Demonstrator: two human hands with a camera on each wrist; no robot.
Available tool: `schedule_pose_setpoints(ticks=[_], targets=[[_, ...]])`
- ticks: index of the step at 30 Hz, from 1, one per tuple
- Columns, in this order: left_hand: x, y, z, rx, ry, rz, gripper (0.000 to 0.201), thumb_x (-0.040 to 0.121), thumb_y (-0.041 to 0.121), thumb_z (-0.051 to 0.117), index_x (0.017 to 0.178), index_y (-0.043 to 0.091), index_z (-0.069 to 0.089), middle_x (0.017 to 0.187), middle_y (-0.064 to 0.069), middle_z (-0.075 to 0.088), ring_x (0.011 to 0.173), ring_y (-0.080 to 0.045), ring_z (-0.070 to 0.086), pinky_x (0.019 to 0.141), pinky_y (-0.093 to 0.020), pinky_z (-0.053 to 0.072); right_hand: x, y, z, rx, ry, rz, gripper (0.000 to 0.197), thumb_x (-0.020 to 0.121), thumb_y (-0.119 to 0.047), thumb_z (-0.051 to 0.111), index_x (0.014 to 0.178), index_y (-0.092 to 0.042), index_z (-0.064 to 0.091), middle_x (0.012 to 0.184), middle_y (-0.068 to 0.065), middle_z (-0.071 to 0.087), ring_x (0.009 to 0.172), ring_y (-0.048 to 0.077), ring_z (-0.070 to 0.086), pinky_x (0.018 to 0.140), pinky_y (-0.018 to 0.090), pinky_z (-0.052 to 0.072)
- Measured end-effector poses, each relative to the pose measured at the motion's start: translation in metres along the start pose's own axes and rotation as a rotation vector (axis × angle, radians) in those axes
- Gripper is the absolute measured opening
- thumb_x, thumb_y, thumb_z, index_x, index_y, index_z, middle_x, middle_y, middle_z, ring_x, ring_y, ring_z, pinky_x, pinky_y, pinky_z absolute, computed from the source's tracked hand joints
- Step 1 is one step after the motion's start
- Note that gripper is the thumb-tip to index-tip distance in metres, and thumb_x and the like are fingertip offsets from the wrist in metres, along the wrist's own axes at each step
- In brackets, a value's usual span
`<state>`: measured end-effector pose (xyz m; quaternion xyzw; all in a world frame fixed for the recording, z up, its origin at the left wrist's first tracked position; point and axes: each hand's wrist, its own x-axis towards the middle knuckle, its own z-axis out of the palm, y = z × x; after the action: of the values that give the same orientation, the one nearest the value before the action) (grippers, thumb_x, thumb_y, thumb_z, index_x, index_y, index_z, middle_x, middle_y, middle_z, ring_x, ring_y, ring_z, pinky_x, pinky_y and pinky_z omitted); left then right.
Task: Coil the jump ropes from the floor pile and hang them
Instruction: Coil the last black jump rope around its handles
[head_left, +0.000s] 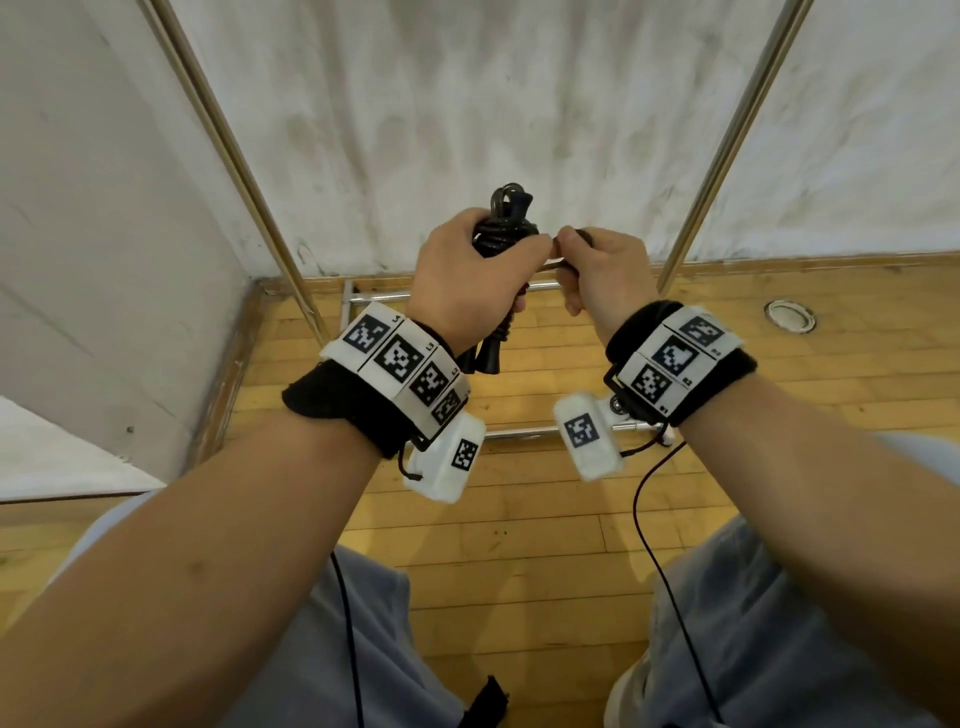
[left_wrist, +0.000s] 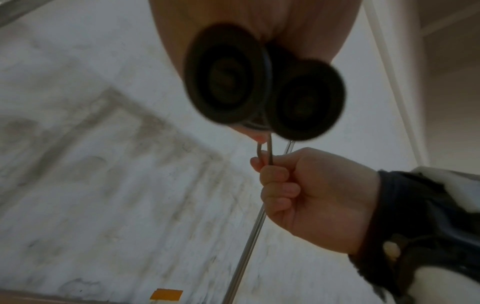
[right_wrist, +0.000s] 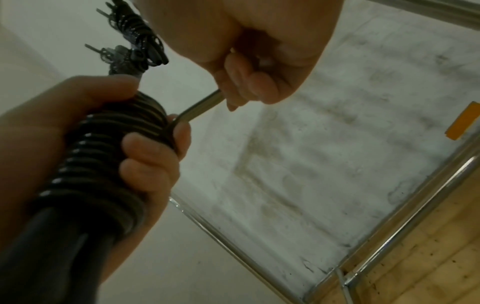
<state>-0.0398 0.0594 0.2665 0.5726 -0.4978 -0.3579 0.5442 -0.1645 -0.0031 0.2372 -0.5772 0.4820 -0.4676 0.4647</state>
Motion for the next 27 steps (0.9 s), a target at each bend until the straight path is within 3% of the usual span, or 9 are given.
schedule_pose_setpoints(ticks=[4,7,11,16,19,21,23,24,27], targets=[[0.004,-0.007,-0.003,0.018,-0.062,-0.049,0.022,0.08,0.032,0.069,0.092,0.015,0.06,0.071,-0.005,0.067,0.049,-0.014,0.061,0.048,-0.026,0.049,0.004,0.007,0.004,0.001,0.02,0.019,0.033,0.095,-0.017,0.049,0.065,-0.011,0.06,0.041,-0.005,0.047,0.035,0.013,0.037,0.041,0.026,0.033],[0.009,-0.017,-0.006,0.047,-0.125,-0.096,0.028,0.086,0.029,0.067,0.102,0.016,0.05,0.079,-0.004,0.065,0.053,-0.007,0.061,0.05,-0.02,0.05,0.004,0.007,0.005,-0.012,0.003,-0.029,0.029,0.096,-0.019,0.048,0.072,-0.013,0.062,0.044,-0.003,0.05,0.037,0.015,0.042,0.044,0.027,0.037],[0.013,-0.021,-0.009,0.086,-0.065,-0.106,0.03,0.086,0.023,0.068,0.104,0.013,0.046,0.079,0.0,0.059,0.053,0.002,0.058,0.053,-0.015,0.049,0.004,-0.005,0.001,0.121,-0.113,-0.058,0.017,0.094,-0.018,0.055,0.08,-0.01,0.063,0.05,-0.003,0.056,0.042,0.015,0.049,0.046,0.026,0.045],[0.015,-0.01,-0.012,0.131,0.002,0.005,0.037,0.076,0.004,0.066,0.107,0.018,0.053,0.08,0.006,0.057,0.059,-0.003,0.056,0.058,-0.018,0.051,-0.002,-0.017,0.006,0.092,-0.129,-0.106,0.014,0.091,-0.007,0.057,0.078,-0.008,0.062,0.062,0.003,0.058,0.05,0.012,0.055,0.056,0.026,0.051],[0.011,0.004,-0.015,0.17,-0.031,0.067,0.041,0.075,0.004,0.069,0.112,0.017,0.058,0.078,0.009,0.058,0.057,0.004,0.057,0.056,-0.011,0.047,-0.007,-0.031,0.003,0.014,-0.067,-0.163,0.016,0.09,-0.011,0.06,0.075,-0.012,0.067,0.069,0.0,0.063,0.056,0.007,0.06,0.063,0.025,0.055],[0.007,0.016,-0.015,0.162,-0.052,0.077,0.033,0.077,0.021,0.076,0.107,0.016,0.062,0.078,0.008,0.06,0.059,0.005,0.059,0.056,-0.01,0.046,-0.013,-0.046,-0.002,0.008,-0.07,-0.199,0.017,0.088,-0.01,0.06,0.074,-0.011,0.068,0.069,0.002,0.065,0.057,0.008,0.062,0.061,0.026,0.055],[0.003,0.033,-0.013,0.125,-0.088,0.068,0.034,0.08,0.046,0.071,0.095,0.016,0.066,0.077,0.006,0.062,0.062,-0.001,0.058,0.057,-0.014,0.046,-0.017,-0.064,-0.007,0.023,-0.062,-0.24,0.016,0.087,-0.007,0.06,0.074,-0.006,0.069,0.065,0.005,0.065,0.056,0.013,0.062,0.059,0.027,0.055],[0.003,0.042,-0.011,0.111,-0.097,0.063,0.035,0.082,0.049,0.066,0.087,0.015,0.067,0.072,0.007,0.06,0.058,-0.002,0.055,0.055,-0.014,0.043,-0.02,-0.073,-0.01,0.024,-0.046,-0.262,0.015,0.086,-0.006,0.06,0.074,-0.004,0.069,0.062,0.005,0.064,0.054,0.013,0.062,0.057,0.027,0.054],[0.0,0.068,-0.008,0.108,-0.116,0.065,0.018,0.085,0.021,0.064,0.069,0.013,0.066,0.057,0.009,0.056,0.048,-0.003,0.05,0.046,-0.016,0.039,-0.029,-0.101,-0.02,-0.028,0.0,-0.32,0.013,0.084,-0.004,0.061,0.072,-0.006,0.067,0.055,0.002,0.062,0.047,0.011,0.059,0.051,0.024,0.051]])
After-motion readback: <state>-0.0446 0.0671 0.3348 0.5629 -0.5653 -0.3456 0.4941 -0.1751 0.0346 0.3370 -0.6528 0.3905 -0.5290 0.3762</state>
